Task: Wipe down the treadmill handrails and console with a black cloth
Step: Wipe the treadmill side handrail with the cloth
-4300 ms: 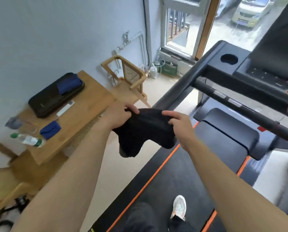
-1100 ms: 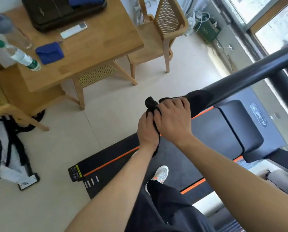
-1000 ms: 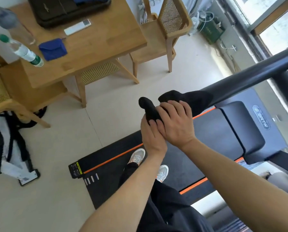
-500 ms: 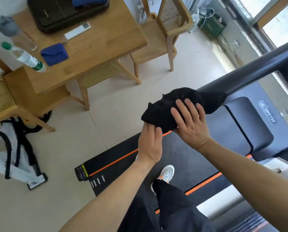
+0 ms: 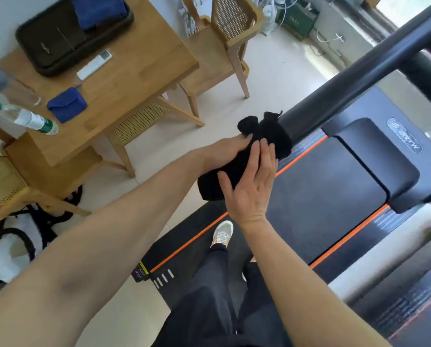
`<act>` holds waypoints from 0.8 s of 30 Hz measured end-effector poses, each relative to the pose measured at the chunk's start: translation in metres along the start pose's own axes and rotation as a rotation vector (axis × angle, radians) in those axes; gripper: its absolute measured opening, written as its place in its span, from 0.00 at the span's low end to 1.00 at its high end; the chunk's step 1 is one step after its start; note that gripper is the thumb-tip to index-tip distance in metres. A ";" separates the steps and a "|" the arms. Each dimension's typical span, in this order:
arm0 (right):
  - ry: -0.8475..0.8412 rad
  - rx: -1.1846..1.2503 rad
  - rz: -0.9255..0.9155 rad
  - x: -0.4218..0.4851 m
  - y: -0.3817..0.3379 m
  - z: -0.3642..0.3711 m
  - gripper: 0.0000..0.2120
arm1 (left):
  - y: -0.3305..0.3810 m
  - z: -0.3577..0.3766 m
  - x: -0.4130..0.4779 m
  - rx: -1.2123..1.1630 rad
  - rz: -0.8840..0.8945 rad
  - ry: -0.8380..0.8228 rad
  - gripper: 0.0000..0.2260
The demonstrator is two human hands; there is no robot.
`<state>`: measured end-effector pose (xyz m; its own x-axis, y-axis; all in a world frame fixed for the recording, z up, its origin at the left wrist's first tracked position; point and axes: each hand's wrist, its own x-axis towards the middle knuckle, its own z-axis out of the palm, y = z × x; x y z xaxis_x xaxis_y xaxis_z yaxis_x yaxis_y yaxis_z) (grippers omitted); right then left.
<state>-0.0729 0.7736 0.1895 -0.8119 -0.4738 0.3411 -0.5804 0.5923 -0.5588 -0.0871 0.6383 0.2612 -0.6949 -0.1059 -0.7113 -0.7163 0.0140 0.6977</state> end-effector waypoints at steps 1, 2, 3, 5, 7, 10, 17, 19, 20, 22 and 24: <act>0.009 0.072 0.108 -0.001 -0.006 -0.001 0.37 | 0.005 0.006 0.001 0.048 0.064 -0.011 0.18; 0.013 0.144 0.230 -0.002 -0.016 -0.001 0.37 | 0.008 0.013 0.001 0.084 0.122 -0.001 0.17; 0.006 0.224 0.361 -0.004 -0.028 -0.001 0.37 | 0.008 0.017 -0.001 0.109 0.178 0.033 0.16; -0.048 0.399 0.586 -0.013 -0.054 -0.001 0.37 | -0.001 0.021 -0.005 0.142 0.273 0.102 0.17; -0.146 0.562 0.742 -0.033 -0.077 0.002 0.38 | -0.016 0.016 -0.011 0.123 0.295 0.121 0.19; -0.249 0.683 0.858 -0.059 -0.094 0.009 0.37 | -0.037 0.000 -0.016 0.032 0.207 0.068 0.20; 0.034 0.797 0.898 -0.027 -0.080 0.013 0.37 | -0.028 0.011 -0.015 -0.029 0.152 0.025 0.16; 0.118 0.806 0.850 -0.012 -0.066 0.009 0.35 | -0.019 0.011 -0.006 0.025 0.169 0.038 0.19; 0.150 0.810 0.833 -0.005 -0.062 0.007 0.35 | -0.016 0.011 0.000 0.049 0.180 0.030 0.20; 0.207 0.824 0.821 0.009 -0.056 0.003 0.33 | -0.009 0.012 0.011 0.094 0.194 0.014 0.22; 0.236 0.840 0.844 0.020 -0.052 0.000 0.32 | 0.000 0.015 0.019 0.138 0.194 0.013 0.22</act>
<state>-0.0588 0.7332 0.2256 -0.9573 0.0392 -0.2864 0.2869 0.0087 -0.9579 -0.1009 0.6514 0.2467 -0.8202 -0.1004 -0.5632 -0.5719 0.1707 0.8024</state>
